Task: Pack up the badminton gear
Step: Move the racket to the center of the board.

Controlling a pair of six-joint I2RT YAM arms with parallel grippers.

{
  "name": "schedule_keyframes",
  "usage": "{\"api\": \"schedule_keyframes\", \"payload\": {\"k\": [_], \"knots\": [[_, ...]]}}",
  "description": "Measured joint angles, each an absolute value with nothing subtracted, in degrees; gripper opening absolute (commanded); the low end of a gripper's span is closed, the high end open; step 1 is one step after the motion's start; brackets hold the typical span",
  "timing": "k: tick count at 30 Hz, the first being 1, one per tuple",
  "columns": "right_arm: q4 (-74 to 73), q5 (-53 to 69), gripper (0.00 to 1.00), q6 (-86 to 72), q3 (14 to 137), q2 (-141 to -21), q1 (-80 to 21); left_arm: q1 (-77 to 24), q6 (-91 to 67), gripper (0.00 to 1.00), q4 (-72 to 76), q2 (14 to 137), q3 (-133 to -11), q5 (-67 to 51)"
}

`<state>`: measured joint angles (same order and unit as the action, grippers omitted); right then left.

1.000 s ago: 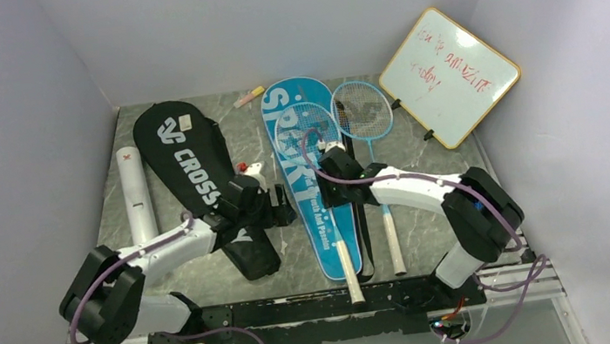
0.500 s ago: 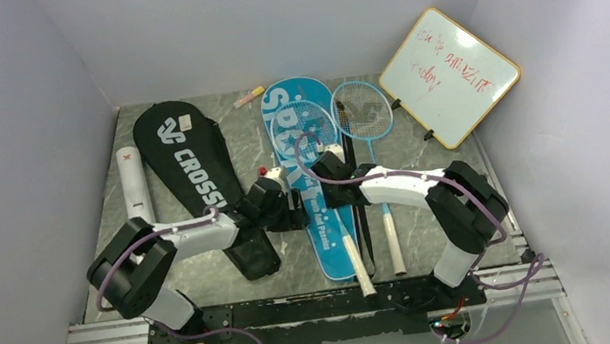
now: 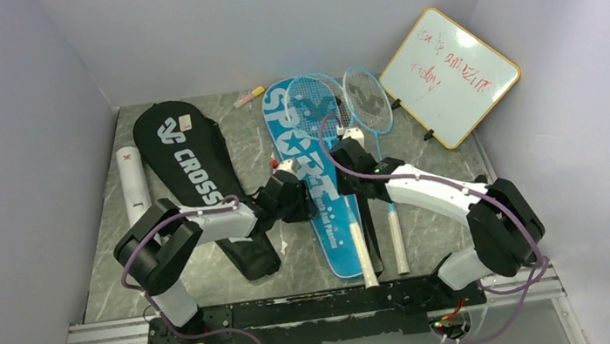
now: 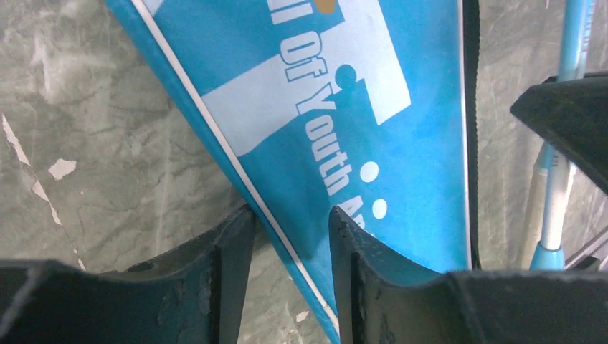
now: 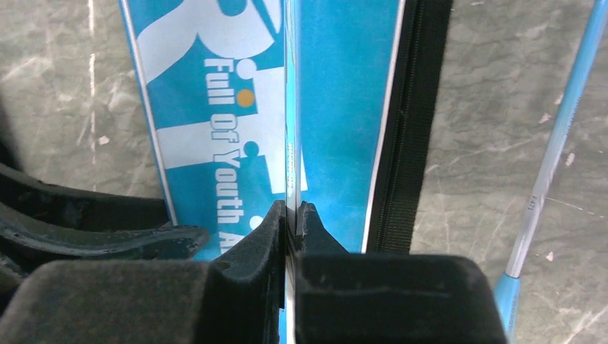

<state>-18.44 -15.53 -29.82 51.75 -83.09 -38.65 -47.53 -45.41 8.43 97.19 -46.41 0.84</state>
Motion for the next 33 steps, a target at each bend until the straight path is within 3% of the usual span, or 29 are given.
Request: {"api": "schedule_keyframes", "payload": {"k": [1,3,4,11,19,33], "knots": [[-18.65,-15.81,0.0,-30.0,51.75,-82.85,-38.48,-47.53,-45.78,0.37,8.32,97.47,-46.72,1.28],[-19.4,-15.94,0.0,-30.33,51.75,-82.83,-37.36,-47.57,-46.17,0.13,7.9,98.02,-47.13,2.28],[-19.73,-15.86,0.0,-30.57,51.68,-82.85,-36.51,-47.57,-46.35,0.06,7.57,98.17,-47.27,2.98],[-19.84,-11.38,0.0,-31.31,50.13,-82.67,-30.96,-46.04,-46.09,0.05,2.04,96.03,-47.55,5.89],[-19.77,-7.2,0.0,-31.59,50.13,-82.63,-30.48,-36.4,-42.39,0.05,-9.28,79.07,-40.91,7.4],[-17.91,7.27,0.0,-32.21,53.71,-85.45,-30.35,-22.96,-36.53,0.08,-29.58,62.76,-46.63,7.35]]}}
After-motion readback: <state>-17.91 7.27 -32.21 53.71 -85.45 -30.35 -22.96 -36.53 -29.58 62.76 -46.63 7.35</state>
